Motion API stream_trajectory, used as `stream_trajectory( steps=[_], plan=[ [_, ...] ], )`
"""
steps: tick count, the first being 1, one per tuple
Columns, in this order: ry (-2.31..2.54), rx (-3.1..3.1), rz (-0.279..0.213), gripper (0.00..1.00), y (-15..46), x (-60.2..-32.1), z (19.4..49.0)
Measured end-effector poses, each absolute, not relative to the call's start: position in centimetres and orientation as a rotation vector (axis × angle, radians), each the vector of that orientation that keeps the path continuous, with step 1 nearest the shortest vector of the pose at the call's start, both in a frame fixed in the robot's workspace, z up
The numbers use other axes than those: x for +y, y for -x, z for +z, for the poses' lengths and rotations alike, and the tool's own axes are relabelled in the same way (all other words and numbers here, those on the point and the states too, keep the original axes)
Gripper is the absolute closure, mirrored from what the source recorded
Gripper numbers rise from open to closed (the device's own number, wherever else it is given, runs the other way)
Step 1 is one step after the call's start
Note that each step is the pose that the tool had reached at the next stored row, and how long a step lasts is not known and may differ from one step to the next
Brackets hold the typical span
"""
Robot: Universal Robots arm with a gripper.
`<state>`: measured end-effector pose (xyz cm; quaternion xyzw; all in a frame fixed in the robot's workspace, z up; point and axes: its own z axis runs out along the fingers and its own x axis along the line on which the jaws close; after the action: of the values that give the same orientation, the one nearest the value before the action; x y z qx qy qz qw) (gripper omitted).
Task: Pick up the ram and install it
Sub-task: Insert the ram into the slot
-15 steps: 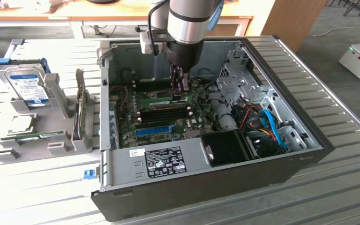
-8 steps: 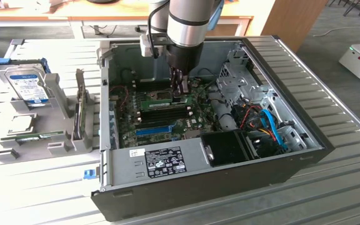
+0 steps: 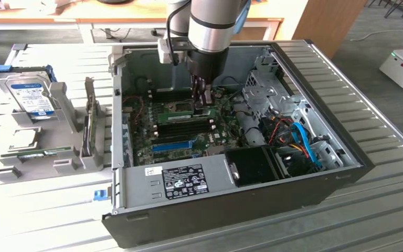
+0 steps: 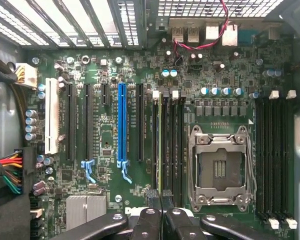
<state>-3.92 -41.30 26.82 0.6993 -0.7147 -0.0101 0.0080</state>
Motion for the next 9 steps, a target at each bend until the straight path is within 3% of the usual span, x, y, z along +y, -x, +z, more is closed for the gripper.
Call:
stream_trajectory(
  steps=[9],
  plan=[
    [-2.186,-2.234,-0.032,0.88,3.83,-41.3,26.53]
  ],
)
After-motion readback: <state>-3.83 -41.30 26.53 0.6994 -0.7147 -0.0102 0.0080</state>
